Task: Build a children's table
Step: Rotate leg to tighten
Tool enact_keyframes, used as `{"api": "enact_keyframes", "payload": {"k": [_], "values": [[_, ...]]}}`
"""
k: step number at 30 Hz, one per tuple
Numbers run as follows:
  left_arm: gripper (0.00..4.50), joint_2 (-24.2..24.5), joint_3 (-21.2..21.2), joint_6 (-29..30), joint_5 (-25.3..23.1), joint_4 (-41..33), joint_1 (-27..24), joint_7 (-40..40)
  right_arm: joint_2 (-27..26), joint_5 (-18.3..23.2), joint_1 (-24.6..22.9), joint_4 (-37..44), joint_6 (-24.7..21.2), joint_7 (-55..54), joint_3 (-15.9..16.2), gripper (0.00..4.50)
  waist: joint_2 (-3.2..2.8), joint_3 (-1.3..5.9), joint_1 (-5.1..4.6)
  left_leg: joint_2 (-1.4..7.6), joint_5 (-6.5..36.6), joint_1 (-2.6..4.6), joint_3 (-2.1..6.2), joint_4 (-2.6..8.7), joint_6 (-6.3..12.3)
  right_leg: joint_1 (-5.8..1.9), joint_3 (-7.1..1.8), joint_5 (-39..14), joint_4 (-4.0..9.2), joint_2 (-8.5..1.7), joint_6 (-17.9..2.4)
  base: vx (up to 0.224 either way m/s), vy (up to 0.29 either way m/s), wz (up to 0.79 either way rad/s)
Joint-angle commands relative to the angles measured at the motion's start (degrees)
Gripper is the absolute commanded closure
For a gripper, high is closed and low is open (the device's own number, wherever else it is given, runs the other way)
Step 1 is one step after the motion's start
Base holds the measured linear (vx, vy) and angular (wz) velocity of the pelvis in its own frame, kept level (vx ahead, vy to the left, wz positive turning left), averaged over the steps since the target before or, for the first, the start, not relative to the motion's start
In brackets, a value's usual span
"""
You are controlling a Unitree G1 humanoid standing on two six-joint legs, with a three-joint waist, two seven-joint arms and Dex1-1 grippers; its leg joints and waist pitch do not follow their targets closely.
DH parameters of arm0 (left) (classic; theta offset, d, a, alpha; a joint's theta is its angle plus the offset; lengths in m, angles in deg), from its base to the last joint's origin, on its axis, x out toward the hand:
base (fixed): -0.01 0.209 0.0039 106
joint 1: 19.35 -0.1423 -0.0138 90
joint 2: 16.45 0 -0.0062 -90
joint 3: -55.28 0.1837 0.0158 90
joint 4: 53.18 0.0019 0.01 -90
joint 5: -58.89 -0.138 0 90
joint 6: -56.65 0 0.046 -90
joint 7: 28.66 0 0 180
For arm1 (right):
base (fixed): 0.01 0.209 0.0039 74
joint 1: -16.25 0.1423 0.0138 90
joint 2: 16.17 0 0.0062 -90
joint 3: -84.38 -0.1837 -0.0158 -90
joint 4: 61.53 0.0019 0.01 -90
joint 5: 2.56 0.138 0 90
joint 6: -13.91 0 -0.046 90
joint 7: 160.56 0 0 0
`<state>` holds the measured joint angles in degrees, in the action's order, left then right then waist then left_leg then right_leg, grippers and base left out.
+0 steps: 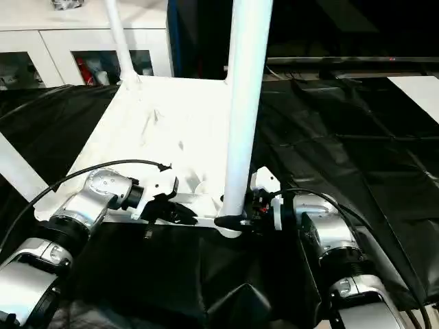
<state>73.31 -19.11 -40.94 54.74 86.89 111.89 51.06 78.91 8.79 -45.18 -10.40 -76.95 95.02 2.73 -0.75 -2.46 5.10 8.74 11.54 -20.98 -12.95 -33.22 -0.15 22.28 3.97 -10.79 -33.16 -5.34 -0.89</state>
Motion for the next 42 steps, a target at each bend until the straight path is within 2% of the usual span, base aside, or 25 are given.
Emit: {"api": "enact_keyframes", "payload": {"k": [1, 3, 4, 6, 7, 8, 9, 10, 12, 14, 15, 16, 17, 18, 19, 22, 24, 28, 29, 31, 36, 37, 39, 40, 42], "values": [[4.5, -1.42, 0.44, 0.84, 1.28, 0.26, -1.42, 0.83, -0.85, -0.03, -1.61, 0.69, -0.89, -0.59, 0.11, 1.93, 0.21, 3.11, 0.01, 5.77, 9.85, 1.05, 2.6, 3.98, 3.43, -2.2, -2.94, -5.87, 2.75, -5.02, -16.7, 0.0, 0.0, 0.0], [4.5, -2.41, -0.01, 0.78, 1.28, 0.58, -1.26, -1.38, -2.37, -0.25, -2.73, 0.89, 0.54, -4.68, -0.71, 1.94, 0.25, 3.11, -0.02, 5.76, 10.26, 1.04, 2.64, 4.0, 3.41, -2.22, -2.93, -6.53, 2.82, -5.05, -16.57, 0.0, 0.0, 0.0], [4.5, -3.3, -0.48, 0.97, 1.26, 1.15, -0.91, -3.49, -3.7, -0.6, -3.27, 0.49, 2.37, -8.41, -1.53, 1.96, -0.19, 3.1, 0.03, 5.85, 10.62, 1.06, 2.62, 4.03, 3.11, -1.96, -2.99, -6.91, 2.85, -5.17, -16.38, 0.0, 0.0, 0.0], [4.5, -4.75, -0.91, 1.12, 0.55, 2.61, -0.01, -7.9, -5.55, -0.89, -3.6, -0.47, 2.96, -13.42, -2.67, 1.96, 0.05, 2.91, -0.16, 5.82, 12.77, 1.21, 2.7, 4.3, 1.96, -1.98, -2.97, -10.22, 3.29, -5.09, -15.84, 0.0, 0.0, 0.0], [4.5, -5.39, -0.99, 1.07, 0.02, 3.37, 0.46, -10.12, -6.29, -0.89, -3.68, -0.87, 2.36, -15.32, -3.11, 1.96, 0.09, 2.51, -0.55, 5.69, 15.53, 1.25, 2.9, 4.56, 0.77, -1.81, -3.02, -16.22, 3.94, -5.16, -14.57, 0.0, 0.0, 0.0], [4.5, -6.5, -1.07, 1.53, -0.86, 4.5, 1.21, -13.73, -7.38, -2.23, -3.55, -2.24, 2.52, -20.06, -3.39, 1.97, 0.2, 2.32, -0.75, 5.61, 16.97, 1.32, 2.98, 4.64, 0.21, -1.65, -3.0, -19.4, 4.3, -5.16, -13.71, -0.062, 0.006, -0.02], [4.5, -8.06, -1.57, 1.7, -1.07, 5.62, 1.97, -17.32, -8.66, -3.18, -3.3, -3.83, 2.75, -24.64, -3.82, 1.97, 0.34, 2.11, -1.09, 5.44, 19.88, 1.94, 3.16, 4.57, -0.95, -1.13, -3.08, -25.76, 5.1, -5.38, -12.01, 0.0, 0.0, 0.0], [4.5, -9.0, -1.95, 1.7, -1.06, 6.27, 2.43, -19.25, -9.4, -3.54, -3.13, -4.69, 2.77, -26.93, -4.14, 1.97, 0.38, 2.03, -1.39, 5.33, 21.97, 2.19, 3.64, 4.61, -1.62, -1.06, -3.0, -30.67, 5.64, -5.57, -10.34, -0.052, 0.006, -0.02], [4.5, -10.26, -2.22, 1.73, -1.3, 6.98, 2.99, -22.11, -10.44, -4.22, -2.53, -6.27, 2.6, -31.48, -4.76, 1.97, 0.38, 2.0, -1.88, 5.37, 22.52, 1.96, 3.95, 4.77, -1.88, -1.08, -3.0, -32.85, 5.87, -5.61, -8.93, 0.0, 0.0, 0.0], [4.5, -13.3, -2.13, 2.11, -2.39, 8.38, 4.08, -28.51, -13.22, -5.34, -0.71, -10.1, 1.99, -42.33, -6.79, 1.97, 0.31, 1.89, -2.51, 5.22, 24.38, 2.39, 4.02, 4.76, -2.07, -0.33, -2.96, -34.63, 6.3, -5.3, -7.66, 0.0, 0.0, 0.0], [4.5, -14.41, -2.02, 2.57, -2.91, 8.92, 4.45, -31.15, -14.35, -5.3, -0.12, -10.94, 1.95, -45.73, -7.71, 1.97, 0.31, 1.86, -2.84, 5.1, 25.16, 2.3, 4.17, 4.77, -2.21, -0.34, -2.82, -35.69, 6.43, -5.26, -7.09, 0.0, 0.0, 0.0], [4.5, -14.96, -1.95, 2.61, -3.18, 9.17, 4.56, -32.42, -15.03, -5.28, 0.25, -11.29, 1.89, -47.47, -8.05, 1.97, -0.2, 1.88, -2.91, 5.07, 25.6, 2.34, 4.23, 4.77, -2.39, -0.33, -2.79, -35.83, 6.47, -5.25, -6.85, 0.0, 0.0, 0.0], [4.5, -15.73, -2.01, 2.62, -3.55, 9.76, 4.81, -34.46, -15.84, -5.71, 0.72, -11.8, 1.9, -49.81, -8.27, 1.97, 0.13, 1.83, -3.09, 5.03, 26.8, 2.72, 4.17, 4.68, -2.23, -0.03, -2.65, -36.23, 6.91, -5.13, -6.4, 0.0, 0.0, 0.0], [4.5, -16.42, -2.17, 2.69, -3.78, 10.27, 5.04, -36.36, -16.54, -6.43, 1.15, -12.23, 2.43, -51.41, -8.01, 1.97, 0.11, 1.89, -3.11, 4.92, 26.97, 2.79, 4.13, 4.63, -2.08, -0.01, -2.61, -35.89, 6.93, -5.09, -6.38, 0.0, 0.0, 0.0], [4.5, -16.92, -2.28, 2.56, -4.06, 10.78, 5.23, -37.42, -17.21, -7.24, 1.55, -12.63, 3.32, -52.24, -7.36, 1.97, -0.03, 1.95, -3.42, 4.91, 26.67, 2.31, 4.21, 4.96, -1.55, -0.32, -2.6, -34.19, 6.8, -4.99, -6.45, 0.0, 0.0, 0.0], [4.5, -17.22, -2.2, 1.79, -4.33, 11.25, 5.36, -37.43, -18.07, -9.16, 1.66, -12.37, 6.25, -51.52, -4.98, 1.97, -0.03, 2.29, -3.31, 4.97, 24.59, 2.05, 3.95, 5.09, -0.66, -0.59, -2.85, -29.97, 6.53, -5.06, -7.26, 0.0, 0.0, 0.0], [4.5, -16.83, -2.21, 1.05, -4.14, 11.2, 5.34, -35.91, -18.25, -8.94, 1.59, -12.21, 8.25, -50.03, -4.7, 1.41, -0.11, 2.3, -3.25, 5.01, 23.48, 1.83, 3.8, 5.13, 0.0, -0.66, -3.03, -27.38, 6.26, -5.08, -8.37, 0.0, 0.0, 0.0], [4.5, -14.36, -1.88, -1.26, -3.06, 9.63, 4.4, -28.97, -16.32, -6.51, 0.85, -9.84, 10.61, -42.33, -5.06, 1.05, 0.12, 2.62, -2.87, 4.99, 18.74, 1.07, 3.47, 4.88, 2.39, -1.55, -3.22, -21.56, 5.57, -5.31, -10.35, 0.0, 0.0, 0.0], [4.5, -13.9, -1.8, -1.64, -2.76, 9.39, 4.21, -27.68, -15.69, -6.51, 0.8, -9.5, 11.09, -41.29, -4.81, 0.92, -0.01, 2.73, -2.75, 5.11, 17.04, 1.07, 3.31, 4.75, 3.1, -1.52, -3.27, -19.19, 5.34, -5.31, -11.19, 0.0, 0.0, 0.0], [4.5, -11.72, -1.41, -2.52, -1.95, 8.19, 3.34, -22.64, -12.95, -5.13, 0.23, -7.83, 10.12, -33.05, -4.05, 0.92, -0.04, 2.69, -2.36, 5.06, 15.65, 0.74, 3.24, 4.56, 4.43, -2.05, -3.02, -18.53, 5.14, -5.35, -12.01, 0.0, 0.0, 0.0], [4.5, -7.75, -1.68, -3.29, 0.68, 5.46, 1.6, -11.7, -6.71, -4.0, -0.7, -5.54, 9.22, -18.19, -1.92, 0.92, -0.14, 3.0, -1.4, 5.56, 11.94, 0.81, 2.63, 4.11, 5.82, -1.85, -2.87, -12.63, 4.08, -4.92, -13.95, 0.0, 0.0, 0.0], [4.5, -7.01, -1.8, -3.06, 1.38, 4.93, 1.21, -9.31, -5.78, -3.53, -0.86, -5.11, 8.72, -15.55, -1.69, 0.92, -0.18, 2.94, -1.1, 5.64, 11.44, 0.59, 2.62, 3.93, 6.28, -1.96, -2.99, -10.86, 3.64, -5.13, -15.28, 0.0, 0.0, 0.0], [4.5, -6.48, -1.86, -2.9, 1.68, 4.55, 0.88, -7.64, -5.26, -3.18, -1.05, -4.68, 8.37, -13.77, -1.56, 0.92, -0.35, 3.16, -0.79, 5.79, 10.27, 0.77, 2.52, 3.8, 6.36, -1.85, -2.94, -8.19, 3.18, -4.95, -15.92, 0.027, -0.013, 0.03], [4.5, -5.06, -1.35, -2.32, 1.96, 3.83, 0.22, -3.75, -4.07, -2.75, -1.21, -3.93, 7.71, -10.52, -1.16, 0.92, -0.31, 3.31, -0.77, 5.7, 8.68, 0.42, 2.6, 3.73, 6.72, -2.21, -2.83, -6.02, 2.75, -4.92, -16.27, 0.0, 0.0, 0.0], [4.5, -4.09, -1.01, -1.93, 2.19, 3.21, -0.33, -1.63, -3.33, -2.41, -1.36, -3.29, 7.13, -8.49, -0.88, 0.92, -0.36, 3.41, -0.68, 5.68, 7.84, 0.55, 2.5, 3.58, 7.16, -2.08, -2.78, -4.24, 2.58, -4.84, -16.62, 0.0, 0.0, 0.0]]}}
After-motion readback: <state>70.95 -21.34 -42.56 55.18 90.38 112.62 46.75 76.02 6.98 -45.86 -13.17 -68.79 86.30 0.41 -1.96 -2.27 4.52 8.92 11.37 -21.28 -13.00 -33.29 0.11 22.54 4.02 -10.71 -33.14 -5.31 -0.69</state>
